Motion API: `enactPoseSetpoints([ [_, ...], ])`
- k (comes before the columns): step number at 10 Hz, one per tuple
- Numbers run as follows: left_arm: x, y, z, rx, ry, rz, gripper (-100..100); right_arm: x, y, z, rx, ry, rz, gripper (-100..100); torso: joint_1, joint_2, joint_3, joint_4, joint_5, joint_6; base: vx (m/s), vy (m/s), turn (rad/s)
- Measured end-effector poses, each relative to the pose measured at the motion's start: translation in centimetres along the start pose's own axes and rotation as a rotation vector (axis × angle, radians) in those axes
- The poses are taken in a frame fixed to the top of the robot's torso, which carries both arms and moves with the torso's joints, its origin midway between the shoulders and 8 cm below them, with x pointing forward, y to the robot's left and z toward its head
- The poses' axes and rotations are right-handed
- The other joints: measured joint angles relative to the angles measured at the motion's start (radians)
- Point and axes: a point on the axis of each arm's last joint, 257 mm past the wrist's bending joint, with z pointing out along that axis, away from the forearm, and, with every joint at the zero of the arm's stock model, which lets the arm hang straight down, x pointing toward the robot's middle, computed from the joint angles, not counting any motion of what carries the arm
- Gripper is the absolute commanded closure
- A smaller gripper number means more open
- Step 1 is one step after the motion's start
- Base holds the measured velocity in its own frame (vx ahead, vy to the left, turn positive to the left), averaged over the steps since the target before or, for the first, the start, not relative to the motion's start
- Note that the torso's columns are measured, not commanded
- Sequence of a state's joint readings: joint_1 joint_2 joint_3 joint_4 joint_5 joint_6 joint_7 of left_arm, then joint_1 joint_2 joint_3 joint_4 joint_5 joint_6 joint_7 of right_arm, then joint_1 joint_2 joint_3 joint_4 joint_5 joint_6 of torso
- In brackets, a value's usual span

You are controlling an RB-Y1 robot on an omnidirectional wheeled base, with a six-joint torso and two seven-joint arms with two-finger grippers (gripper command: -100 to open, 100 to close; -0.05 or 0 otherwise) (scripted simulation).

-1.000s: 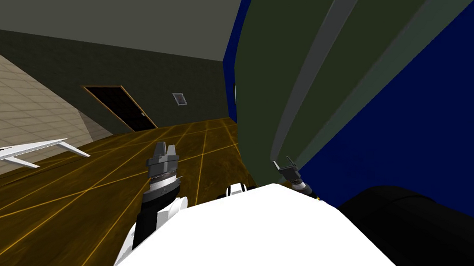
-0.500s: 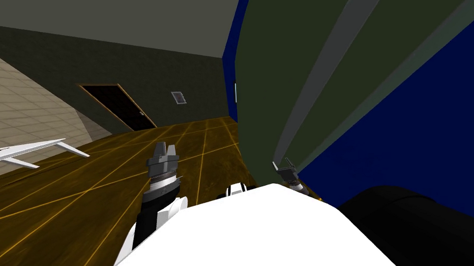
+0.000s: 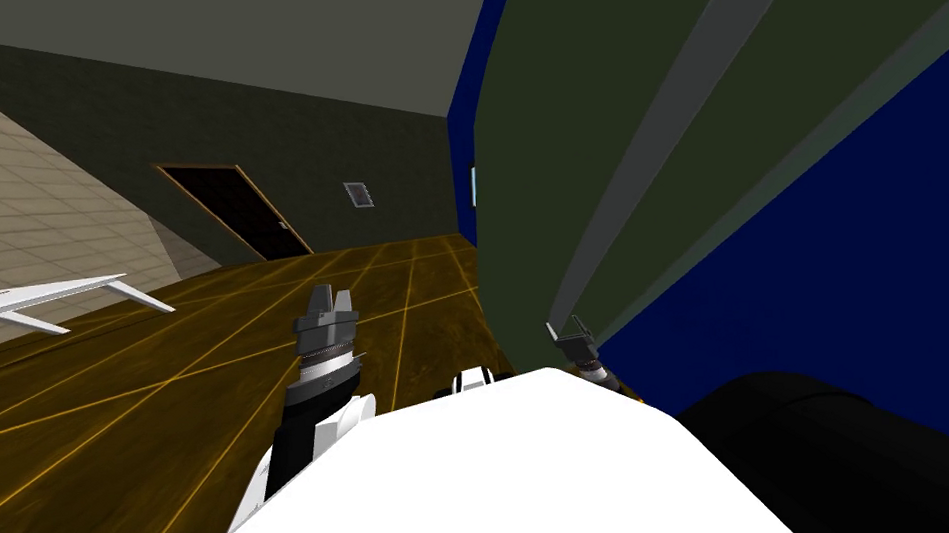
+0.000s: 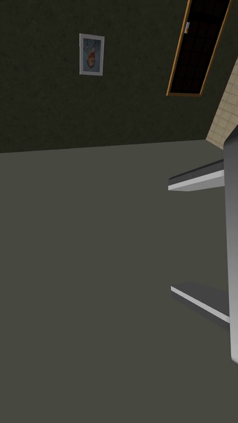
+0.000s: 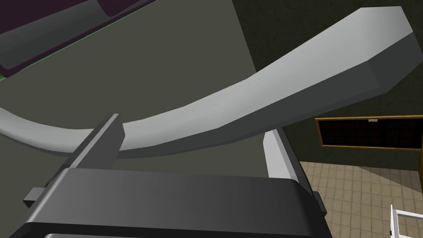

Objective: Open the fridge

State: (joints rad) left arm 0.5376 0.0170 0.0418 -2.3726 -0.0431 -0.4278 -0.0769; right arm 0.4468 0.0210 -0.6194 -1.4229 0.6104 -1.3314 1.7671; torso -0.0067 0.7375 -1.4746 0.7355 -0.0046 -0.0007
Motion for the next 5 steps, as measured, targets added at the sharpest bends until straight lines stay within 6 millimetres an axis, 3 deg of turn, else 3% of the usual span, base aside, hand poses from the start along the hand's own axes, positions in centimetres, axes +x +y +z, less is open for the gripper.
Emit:
enactPoseSetpoints([
  [2, 0.0, 0.0, 0.0, 0.0, 0.0, 0.0, 0, -0.4, 0.7, 1.4, 0.015, -0.015, 0.008, 100, 0.014, -0.002, -0.001, 0.0, 0.003, 0.0, -0.013, 0.157, -0.31],
  [5, 0.0, 0.0, 0.0, 0.0, 0.0, -0.001, 0, -0.4, 2.9, 3.9, 0.023, -0.012, 0.026, 100, 0.01, -0.008, -0.006, 0.0, 0.005, -0.004, -0.015, 0.244, -0.343],
])
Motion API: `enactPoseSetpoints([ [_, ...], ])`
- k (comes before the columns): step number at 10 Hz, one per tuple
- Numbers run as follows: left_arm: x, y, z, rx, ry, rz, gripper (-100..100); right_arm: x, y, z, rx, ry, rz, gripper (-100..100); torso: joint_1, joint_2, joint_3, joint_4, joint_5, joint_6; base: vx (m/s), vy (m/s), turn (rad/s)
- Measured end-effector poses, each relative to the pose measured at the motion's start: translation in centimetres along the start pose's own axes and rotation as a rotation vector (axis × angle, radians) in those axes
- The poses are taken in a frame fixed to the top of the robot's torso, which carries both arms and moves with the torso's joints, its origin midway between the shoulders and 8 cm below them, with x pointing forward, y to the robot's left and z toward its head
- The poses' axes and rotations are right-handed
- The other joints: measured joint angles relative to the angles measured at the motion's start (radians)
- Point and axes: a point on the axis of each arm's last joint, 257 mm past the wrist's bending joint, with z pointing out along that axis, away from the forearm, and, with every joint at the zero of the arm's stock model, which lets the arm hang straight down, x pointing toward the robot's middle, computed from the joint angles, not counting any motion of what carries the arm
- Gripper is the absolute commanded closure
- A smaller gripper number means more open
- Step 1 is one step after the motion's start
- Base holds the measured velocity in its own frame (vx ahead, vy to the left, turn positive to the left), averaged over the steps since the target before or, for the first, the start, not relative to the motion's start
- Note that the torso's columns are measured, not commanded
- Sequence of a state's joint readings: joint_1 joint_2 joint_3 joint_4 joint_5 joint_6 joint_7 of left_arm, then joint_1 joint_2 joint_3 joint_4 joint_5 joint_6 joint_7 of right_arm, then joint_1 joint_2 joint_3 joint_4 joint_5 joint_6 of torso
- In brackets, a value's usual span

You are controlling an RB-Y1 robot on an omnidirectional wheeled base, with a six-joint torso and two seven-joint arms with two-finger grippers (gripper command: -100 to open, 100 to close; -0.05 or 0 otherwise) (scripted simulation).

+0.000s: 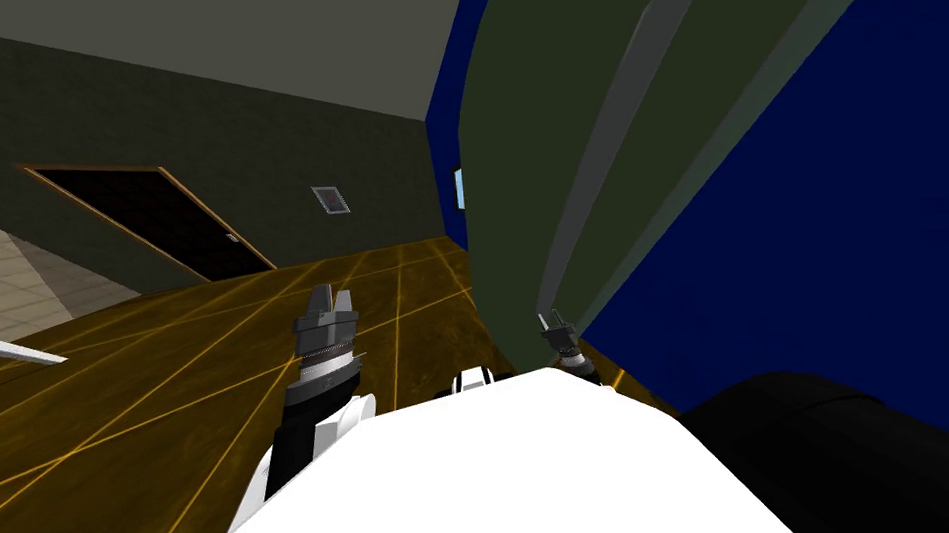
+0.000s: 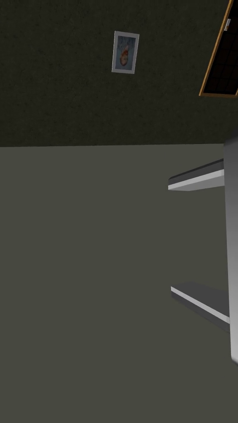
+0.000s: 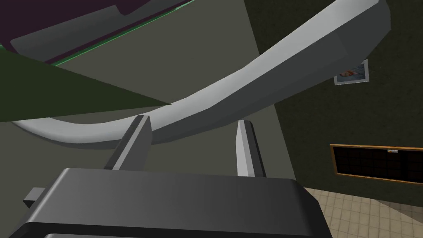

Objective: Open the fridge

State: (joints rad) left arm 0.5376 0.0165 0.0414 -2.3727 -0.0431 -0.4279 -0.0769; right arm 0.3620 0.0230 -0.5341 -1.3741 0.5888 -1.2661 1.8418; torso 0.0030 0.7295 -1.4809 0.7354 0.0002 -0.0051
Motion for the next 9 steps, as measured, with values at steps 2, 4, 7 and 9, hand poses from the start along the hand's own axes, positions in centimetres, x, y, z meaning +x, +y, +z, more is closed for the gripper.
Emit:
enactPoseSetpoints([
  [2, 0.0, 0.0, 0.0, 0.0, 0.0, 0.0, 0, -0.7, 1.9, 2.3, 0.001, -0.004, 0.015, 100, -0.003, 0.0, 0.0, 0.001, 0.0, -0.001, -0.024, 0.208, -0.292],
  [4, 0.0, 0.0, 0.0, 0.0, 0.0, 0.0, 0, -1.2, 3.7, 4.2, -0.005, -0.007, 0.03, 100, -0.005, -0.004, -0.002, 0.001, -0.001, -0.003, -0.042, 0.196, -0.292],
  [7, 0.0, 0.0, 0.0, 0.0, 0.0, 0.0, 0, -2.5, 6.3, 7.6, -0.02, -0.022, 0.046, 100, 0.0, -0.004, -0.002, 0.0, 0.001, -0.001, -0.05, 0.194, -0.275],
  [9, 0.0, 0.0, 0.0, 0.0, 0.0, 0.0, 0, -3.2, 8.2, 10.1, -0.033, -0.033, 0.058, 100, 0.004, -0.003, -0.002, 0.0, 0.001, -0.002, -0.082, 0.22, -0.294],
])
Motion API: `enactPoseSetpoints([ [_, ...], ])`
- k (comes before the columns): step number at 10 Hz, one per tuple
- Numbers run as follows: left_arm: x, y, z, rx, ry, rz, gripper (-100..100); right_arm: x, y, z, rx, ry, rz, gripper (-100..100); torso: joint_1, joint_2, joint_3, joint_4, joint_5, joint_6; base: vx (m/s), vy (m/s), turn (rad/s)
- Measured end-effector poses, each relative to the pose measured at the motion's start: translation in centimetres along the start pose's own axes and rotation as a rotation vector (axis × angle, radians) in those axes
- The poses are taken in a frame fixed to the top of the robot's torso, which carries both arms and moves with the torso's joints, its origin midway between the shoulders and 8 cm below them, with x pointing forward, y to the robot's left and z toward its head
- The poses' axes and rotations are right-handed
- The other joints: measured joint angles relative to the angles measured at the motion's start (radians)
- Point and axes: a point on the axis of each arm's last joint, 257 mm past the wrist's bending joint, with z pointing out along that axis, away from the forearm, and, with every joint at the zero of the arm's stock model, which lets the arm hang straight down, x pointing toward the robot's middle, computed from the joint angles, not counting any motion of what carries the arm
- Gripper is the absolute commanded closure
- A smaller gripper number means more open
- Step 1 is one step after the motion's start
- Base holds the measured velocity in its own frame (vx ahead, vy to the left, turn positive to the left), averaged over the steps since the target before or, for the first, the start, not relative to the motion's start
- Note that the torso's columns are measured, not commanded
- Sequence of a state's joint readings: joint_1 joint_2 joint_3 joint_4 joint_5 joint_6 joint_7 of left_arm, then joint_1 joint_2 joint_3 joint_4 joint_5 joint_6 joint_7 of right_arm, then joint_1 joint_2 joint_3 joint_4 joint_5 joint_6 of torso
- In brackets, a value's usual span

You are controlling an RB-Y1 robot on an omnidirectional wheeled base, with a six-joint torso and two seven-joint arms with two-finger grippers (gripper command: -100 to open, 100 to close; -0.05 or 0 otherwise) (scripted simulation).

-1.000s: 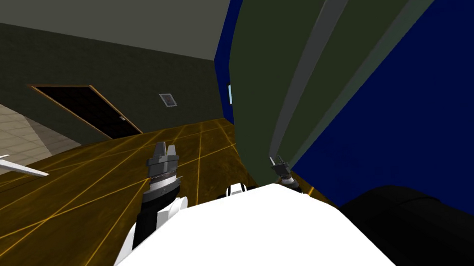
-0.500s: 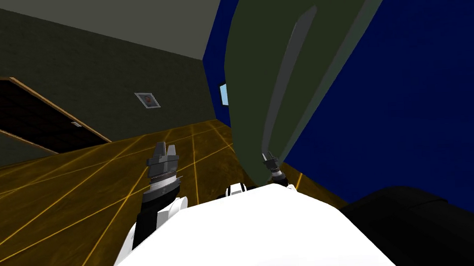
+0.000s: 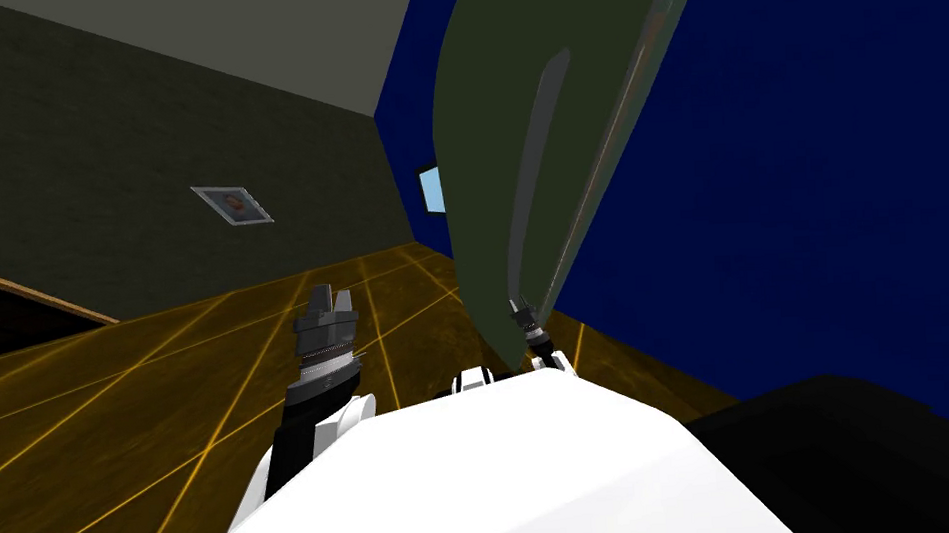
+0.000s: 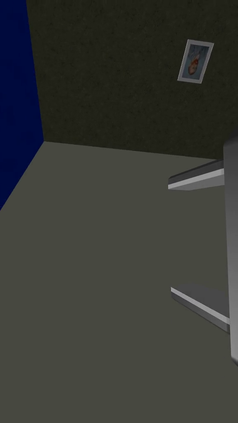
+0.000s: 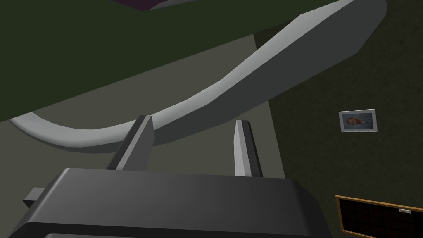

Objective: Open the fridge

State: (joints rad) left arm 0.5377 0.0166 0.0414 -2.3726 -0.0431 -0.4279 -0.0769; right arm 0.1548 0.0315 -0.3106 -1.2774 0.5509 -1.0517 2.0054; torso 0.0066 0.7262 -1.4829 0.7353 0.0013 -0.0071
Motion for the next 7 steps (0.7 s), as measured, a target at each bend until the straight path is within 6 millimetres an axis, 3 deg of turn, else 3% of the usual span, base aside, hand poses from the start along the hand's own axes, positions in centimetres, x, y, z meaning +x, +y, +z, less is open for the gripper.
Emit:
enactPoseSetpoints([
  [3, 0.0, 0.0, 0.0, 0.0, 0.0, 0.0, 0, -2.1, 2.8, 2.5, -0.027, -0.027, 0.008, 100, -0.007, 0.004, 0.002, 0.001, -0.001, 0.003, -0.076, 0.198, -0.31],
  [5, 0.0, 0.0, 0.0, 0.0, 0.0, 0.0, 0, -3.3, 4.8, 4.8, -0.049, -0.049, 0.009, 100, -0.003, 0.003, 0.001, 0.002, 0.001, 0.001, -0.072, 0.126, -0.113],
  [7, 0.0, 0.0, 0.0, 0.0, 0.0, 0.0, 0, -4.7, 5.9, 6.3, -0.07, -0.064, 0.009, 100, -0.002, 0.007, 0.003, 0.007, 0.002, 0.004, -0.088, 0.12, -0.286],
])
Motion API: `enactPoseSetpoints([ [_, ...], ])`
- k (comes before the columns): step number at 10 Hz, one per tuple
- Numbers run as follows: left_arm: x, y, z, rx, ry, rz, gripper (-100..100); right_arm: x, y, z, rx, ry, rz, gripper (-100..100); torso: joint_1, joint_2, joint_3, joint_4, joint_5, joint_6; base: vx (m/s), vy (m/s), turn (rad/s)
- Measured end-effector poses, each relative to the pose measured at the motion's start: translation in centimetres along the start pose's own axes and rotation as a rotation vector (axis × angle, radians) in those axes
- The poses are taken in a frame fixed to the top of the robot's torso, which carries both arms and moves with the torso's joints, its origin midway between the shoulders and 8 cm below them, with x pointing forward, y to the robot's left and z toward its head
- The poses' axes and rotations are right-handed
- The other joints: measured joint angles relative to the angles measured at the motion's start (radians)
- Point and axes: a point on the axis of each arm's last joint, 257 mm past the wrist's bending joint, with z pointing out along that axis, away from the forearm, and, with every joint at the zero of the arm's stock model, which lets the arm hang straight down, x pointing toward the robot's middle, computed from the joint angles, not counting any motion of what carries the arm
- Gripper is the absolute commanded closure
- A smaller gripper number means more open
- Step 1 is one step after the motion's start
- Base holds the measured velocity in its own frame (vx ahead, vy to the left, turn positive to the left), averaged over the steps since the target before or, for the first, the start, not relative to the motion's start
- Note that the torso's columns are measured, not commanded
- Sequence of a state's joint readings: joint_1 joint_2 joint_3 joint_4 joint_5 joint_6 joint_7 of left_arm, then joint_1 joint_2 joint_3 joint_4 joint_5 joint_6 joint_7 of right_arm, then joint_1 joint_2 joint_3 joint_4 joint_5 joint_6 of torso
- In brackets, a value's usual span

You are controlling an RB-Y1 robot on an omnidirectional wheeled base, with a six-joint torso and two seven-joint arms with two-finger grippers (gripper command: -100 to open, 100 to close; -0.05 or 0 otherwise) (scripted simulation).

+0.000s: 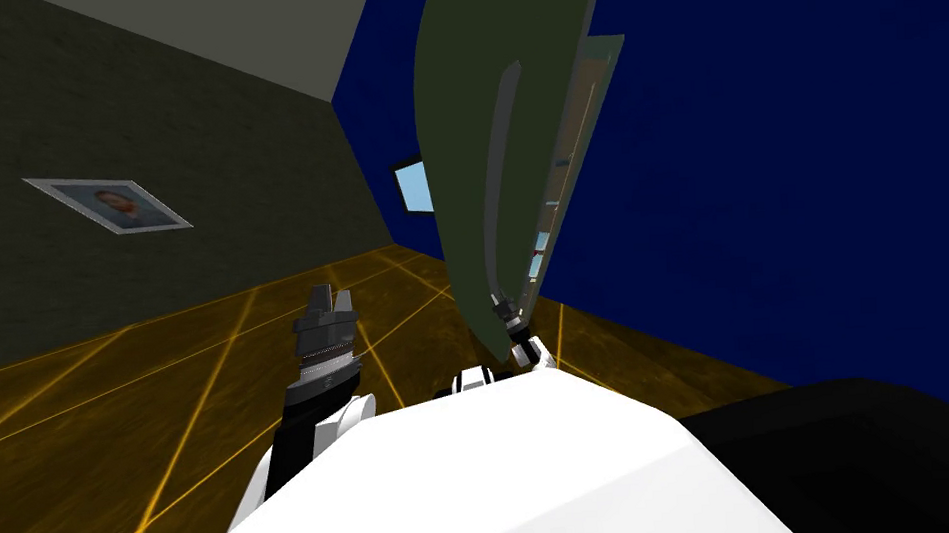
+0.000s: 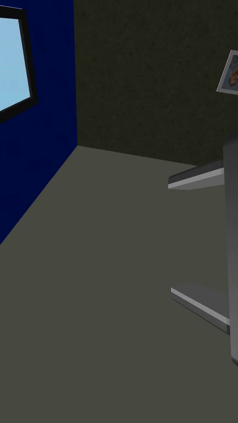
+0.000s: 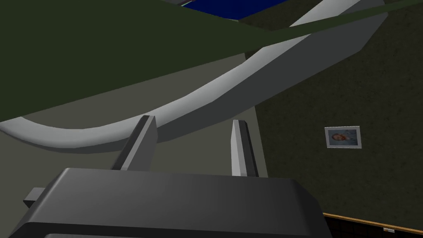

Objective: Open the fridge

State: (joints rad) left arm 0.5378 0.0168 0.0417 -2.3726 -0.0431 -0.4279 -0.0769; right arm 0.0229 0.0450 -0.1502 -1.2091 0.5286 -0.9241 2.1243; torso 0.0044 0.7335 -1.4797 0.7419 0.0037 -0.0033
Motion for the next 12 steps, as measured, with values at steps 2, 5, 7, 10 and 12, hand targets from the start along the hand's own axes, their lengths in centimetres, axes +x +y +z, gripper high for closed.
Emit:
enactPoseSetpoints([
  [2, 0.0, 0.0, 0.0, 0.0, 0.0, 0.0, 0, -0.7, 0.7, 1.0, -0.018, -0.002, -0.004, 100, -0.002, 0.003, 0.003, 0.0, -0.001, 0.001, 0.006, 0.113, -0.048],
  [5, 0.0, 0.0, 0.0, 0.0, 0.0, -0.001, 0, 0.9, -0.5, 0.3, 0.004, 0.04, -0.026, 100, 0.008, 0.001, 0.002, -0.003, 0.0, -0.004, -0.029, 0.344, -0.105],
  [7, 0.0, 0.0, 0.0, 0.0, 0.0, -0.001, 0, 1.8, -0.7, -0.2, 0.01, 0.066, -0.036, 100, 0.001, -0.006, -0.003, -0.001, 0.0, -0.005, -0.001, 0.344, -0.065],
  [10, 0.0, 0.0, 0.0, 0.0, 0.0, -0.001, 0, 3.1, -1.8, -0.9, 0.032, 0.106, -0.059, 100, 0.001, -0.009, -0.004, 0.0, 0.0, -0.007, -0.008, 0.369, -0.088],
  [12, 0.0, 0.0, 0.0, 0.0, 0.0, -0.001, 0, 4.1, -2.7, -1.3, 0.053, 0.133, -0.076, 100, 0.004, -0.007, -0.004, 0.0, 0.001, -0.005, -0.034, 0.354, -0.08],
])
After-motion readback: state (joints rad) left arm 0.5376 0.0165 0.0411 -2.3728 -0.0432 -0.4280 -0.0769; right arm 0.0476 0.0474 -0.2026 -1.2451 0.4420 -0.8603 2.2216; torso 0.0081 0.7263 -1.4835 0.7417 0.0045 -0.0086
